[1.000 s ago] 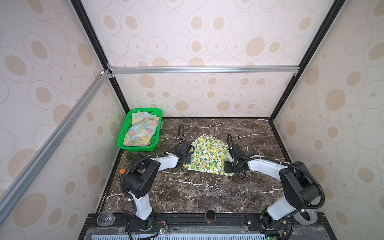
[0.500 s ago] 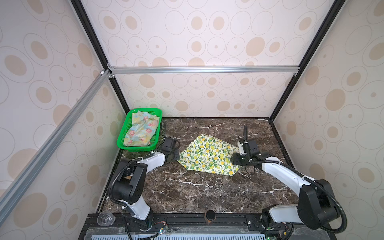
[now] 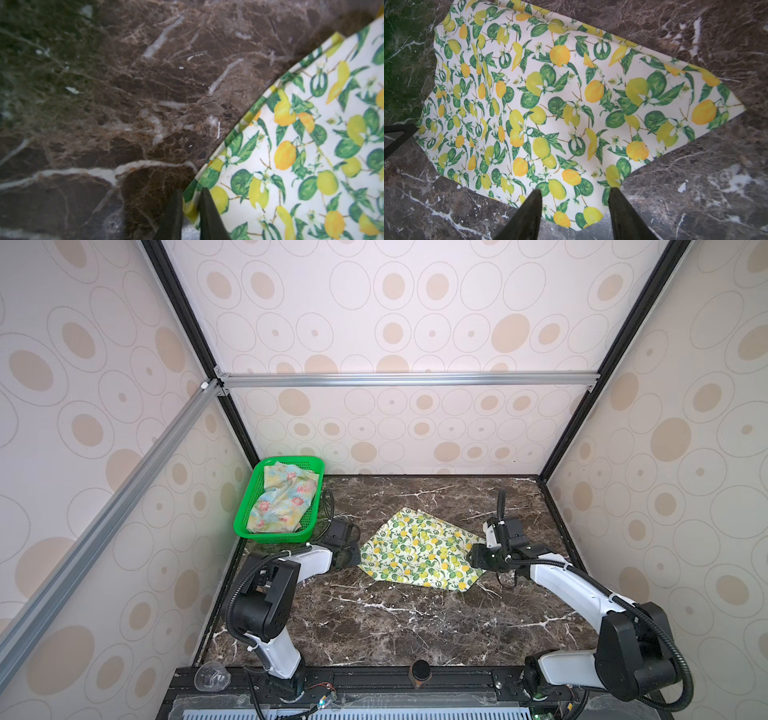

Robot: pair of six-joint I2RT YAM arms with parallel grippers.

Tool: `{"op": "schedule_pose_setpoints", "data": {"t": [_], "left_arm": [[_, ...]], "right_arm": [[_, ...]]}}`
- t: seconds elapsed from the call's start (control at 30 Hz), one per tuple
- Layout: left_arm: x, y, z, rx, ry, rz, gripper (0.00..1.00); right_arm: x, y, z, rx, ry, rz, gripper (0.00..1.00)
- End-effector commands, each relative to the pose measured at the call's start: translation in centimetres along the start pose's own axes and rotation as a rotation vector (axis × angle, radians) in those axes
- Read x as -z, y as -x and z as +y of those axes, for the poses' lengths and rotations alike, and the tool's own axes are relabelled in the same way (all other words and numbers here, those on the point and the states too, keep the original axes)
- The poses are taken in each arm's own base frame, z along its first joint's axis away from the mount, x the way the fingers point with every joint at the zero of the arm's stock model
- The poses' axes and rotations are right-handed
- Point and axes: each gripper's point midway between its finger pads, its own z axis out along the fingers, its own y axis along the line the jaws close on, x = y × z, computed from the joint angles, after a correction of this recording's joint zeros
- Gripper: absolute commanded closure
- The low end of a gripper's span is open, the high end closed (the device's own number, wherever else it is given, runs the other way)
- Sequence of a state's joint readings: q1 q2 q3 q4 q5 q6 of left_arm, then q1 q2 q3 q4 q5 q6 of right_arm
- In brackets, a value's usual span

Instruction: Fold and stack the skirts

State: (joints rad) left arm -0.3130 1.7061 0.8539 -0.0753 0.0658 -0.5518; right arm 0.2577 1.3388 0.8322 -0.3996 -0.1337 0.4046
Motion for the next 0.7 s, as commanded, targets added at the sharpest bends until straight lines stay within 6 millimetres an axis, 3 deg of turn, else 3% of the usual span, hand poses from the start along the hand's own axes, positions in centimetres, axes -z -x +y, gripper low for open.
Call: {"op": "schedule_pose_setpoints", "data": {"t": [0.0, 0.23, 0.33, 0.67], "left_arm": [[-0.4, -0.6, 0.2, 0.005, -0.008, 0.021, 1.00], [1.0, 0.4, -0.9, 0.003, -0.057, -0.004, 1.00], [2.3, 1.1, -1.7, -0.001, -0.088, -0.021, 1.00], [4.7, 2.6, -3.1, 0.012, -0.149, -0.064, 1.00]], "right_arm": [[0.2, -1.8, -0.2, -0.026, 0.011, 0.050, 0.45], [1.4, -5.6, -0.8, -0.060, 0.013, 0.098, 0.45], [1.6, -7.3, 0.1, -0.035, 0.043, 0.106, 0.44], [-1.0, -9.1, 1.3, -0.062, 0.145, 0.087, 0.39]]}}
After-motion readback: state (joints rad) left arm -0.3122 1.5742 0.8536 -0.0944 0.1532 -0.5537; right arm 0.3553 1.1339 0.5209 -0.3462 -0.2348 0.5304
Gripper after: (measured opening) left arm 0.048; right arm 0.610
